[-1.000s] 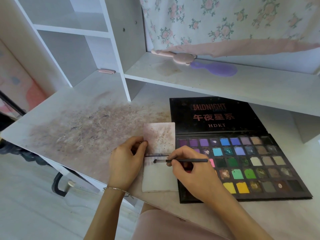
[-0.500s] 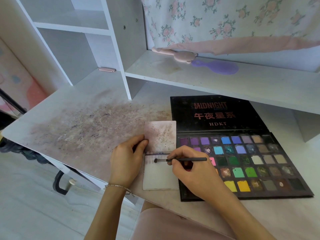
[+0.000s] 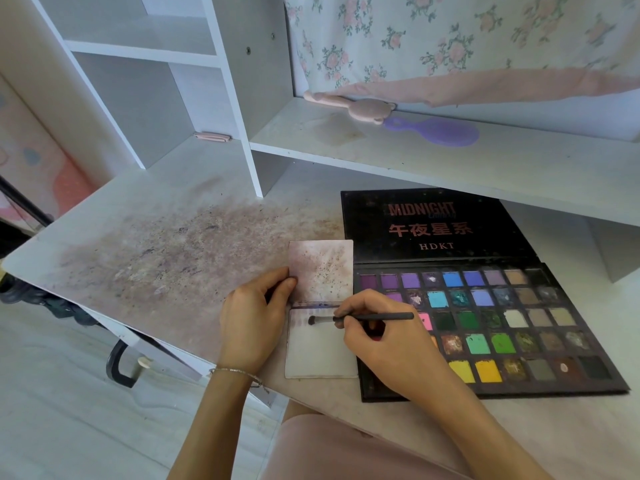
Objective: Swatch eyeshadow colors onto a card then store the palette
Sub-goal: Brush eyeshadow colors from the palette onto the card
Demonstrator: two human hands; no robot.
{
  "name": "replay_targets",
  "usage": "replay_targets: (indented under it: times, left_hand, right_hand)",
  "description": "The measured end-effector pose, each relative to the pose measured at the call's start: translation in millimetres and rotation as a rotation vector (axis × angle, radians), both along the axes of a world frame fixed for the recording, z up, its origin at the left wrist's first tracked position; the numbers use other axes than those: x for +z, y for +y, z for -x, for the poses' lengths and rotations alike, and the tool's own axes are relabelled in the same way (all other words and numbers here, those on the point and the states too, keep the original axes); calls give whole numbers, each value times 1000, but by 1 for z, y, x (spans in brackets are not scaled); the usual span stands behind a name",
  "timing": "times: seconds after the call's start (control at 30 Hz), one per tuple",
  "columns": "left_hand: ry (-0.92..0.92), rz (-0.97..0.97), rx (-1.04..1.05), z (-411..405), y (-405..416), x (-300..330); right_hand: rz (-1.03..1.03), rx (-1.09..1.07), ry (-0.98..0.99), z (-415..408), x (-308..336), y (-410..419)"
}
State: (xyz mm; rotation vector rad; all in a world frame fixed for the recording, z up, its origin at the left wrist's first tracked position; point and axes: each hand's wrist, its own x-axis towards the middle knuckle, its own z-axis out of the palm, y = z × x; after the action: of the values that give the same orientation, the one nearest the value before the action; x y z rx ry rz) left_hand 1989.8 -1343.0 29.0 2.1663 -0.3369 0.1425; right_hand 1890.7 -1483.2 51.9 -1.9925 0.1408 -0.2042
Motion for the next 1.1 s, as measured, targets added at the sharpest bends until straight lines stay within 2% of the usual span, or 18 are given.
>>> replay_targets:
  times: [0.73, 0.9, 1.1]
  left_hand:
    - [60, -16, -25, 1, 1, 4]
    - [62, -18, -21, 1, 0, 4]
    - [63, -10, -20, 1, 1, 4]
  right_hand:
    - [-10, 3, -23, 1, -1, 0]
    - [-149, -145, -169, 3, -2, -6]
    - [-137, -316, -289, 13, 8, -23]
